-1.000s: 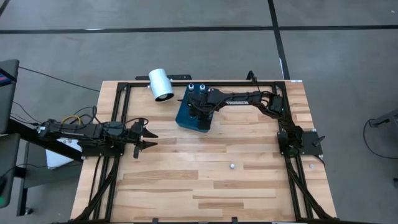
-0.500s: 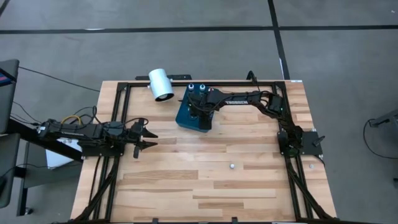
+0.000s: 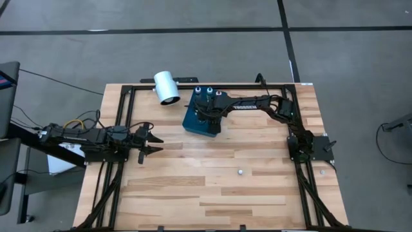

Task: Pick & Place food coloring
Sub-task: Put the small green food coloring bottle into the blue bin

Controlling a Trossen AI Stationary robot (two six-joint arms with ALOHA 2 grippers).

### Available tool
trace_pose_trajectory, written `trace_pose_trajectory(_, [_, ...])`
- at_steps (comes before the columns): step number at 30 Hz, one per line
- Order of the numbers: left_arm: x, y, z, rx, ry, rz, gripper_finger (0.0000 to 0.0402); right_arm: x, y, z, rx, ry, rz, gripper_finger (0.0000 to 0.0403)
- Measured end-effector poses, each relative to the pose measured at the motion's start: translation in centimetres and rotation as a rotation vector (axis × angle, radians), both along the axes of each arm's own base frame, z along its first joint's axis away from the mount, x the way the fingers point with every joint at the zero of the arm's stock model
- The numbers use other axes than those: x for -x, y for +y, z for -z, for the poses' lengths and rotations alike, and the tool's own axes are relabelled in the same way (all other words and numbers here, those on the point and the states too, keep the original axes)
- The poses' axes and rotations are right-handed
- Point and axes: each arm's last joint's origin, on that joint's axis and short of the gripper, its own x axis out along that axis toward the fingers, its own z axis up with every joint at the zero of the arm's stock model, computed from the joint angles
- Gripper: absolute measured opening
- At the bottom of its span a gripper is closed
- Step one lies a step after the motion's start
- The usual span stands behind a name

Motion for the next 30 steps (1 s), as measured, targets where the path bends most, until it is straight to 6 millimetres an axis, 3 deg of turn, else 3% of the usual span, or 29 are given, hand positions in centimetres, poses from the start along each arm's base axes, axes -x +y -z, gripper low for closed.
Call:
trace_pose_trajectory(8, [0.0, 0.0, 0.0, 0.001, 0.0, 0.0, 0.0167, -0.2, 0.5, -1.8, -0.015, 0.034, -0.033, 0.0123])
trace_pose_trajectory(17, [0.0, 0.0, 0.0, 0.001, 0.0, 0.001, 0.0167, -0.6, 0.9, -6.4, -0.04, 0.028, -0.048, 0.0123])
trace_pose_trajectory(22, [0.0, 0.0, 0.0, 0.004, 0.0, 0.0, 0.0167, -0.3, 1.6, -9.1, -0.106, 0.037, -0.068, 0.0123])
trace_pose_trajectory(30, [0.0, -0.2, 0.0, 0.017, 0.001, 0.053, 0.0167, 0.6, 3.3, -11.7, -0.289, 0.071, -0.071, 0.0122])
